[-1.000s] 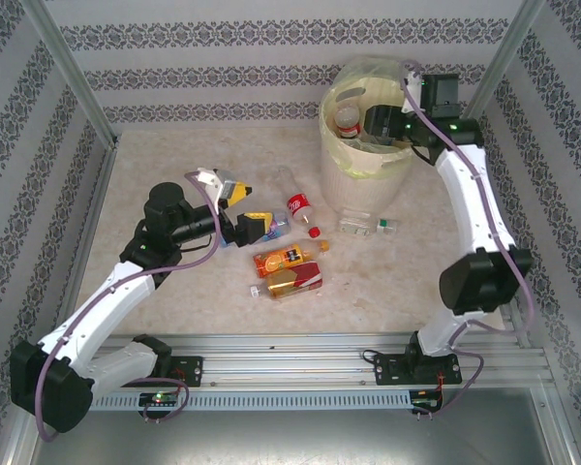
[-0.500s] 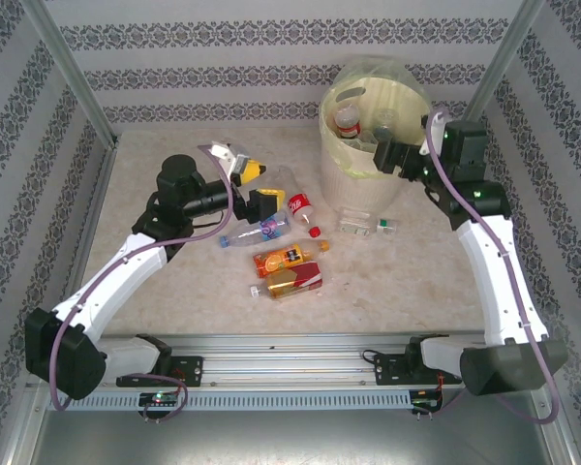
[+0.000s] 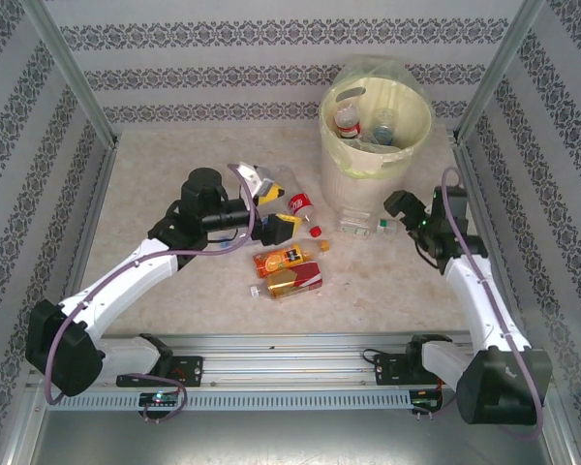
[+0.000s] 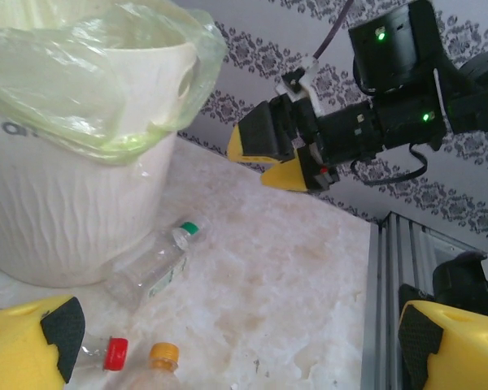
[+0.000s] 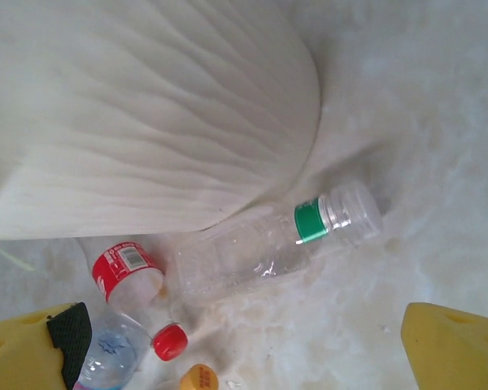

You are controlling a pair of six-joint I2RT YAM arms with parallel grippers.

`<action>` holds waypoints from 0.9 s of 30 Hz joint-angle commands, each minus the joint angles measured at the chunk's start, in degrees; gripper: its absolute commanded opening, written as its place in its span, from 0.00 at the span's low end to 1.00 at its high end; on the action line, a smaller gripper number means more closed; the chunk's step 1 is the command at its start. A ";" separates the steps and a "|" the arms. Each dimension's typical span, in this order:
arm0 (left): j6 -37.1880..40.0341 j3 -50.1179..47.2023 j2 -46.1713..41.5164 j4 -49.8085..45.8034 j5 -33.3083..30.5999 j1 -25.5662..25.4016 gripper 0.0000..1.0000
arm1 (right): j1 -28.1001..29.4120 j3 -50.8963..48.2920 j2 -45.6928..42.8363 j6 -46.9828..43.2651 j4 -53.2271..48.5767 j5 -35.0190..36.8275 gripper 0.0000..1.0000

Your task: Put the plastic bottles in the bin

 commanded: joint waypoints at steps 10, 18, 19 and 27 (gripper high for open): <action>4.33 -0.40 -0.55 -4.16 -5.06 -4.10 1.00 | -0.81 -16.92 1.46 27.67 25.73 1.71 0.92; 5.35 -0.20 -0.92 -5.25 -5.55 -4.55 1.00 | -0.90 -18.28 11.21 35.11 36.24 -0.60 0.89; 5.39 -0.19 -0.96 -5.31 -5.60 -4.56 1.00 | -0.82 -18.32 12.71 35.75 38.23 -1.04 0.88; 6.01 0.03 -0.91 -5.95 -5.50 -4.81 1.00 | -0.64 -18.50 24.43 39.45 50.42 -2.14 0.82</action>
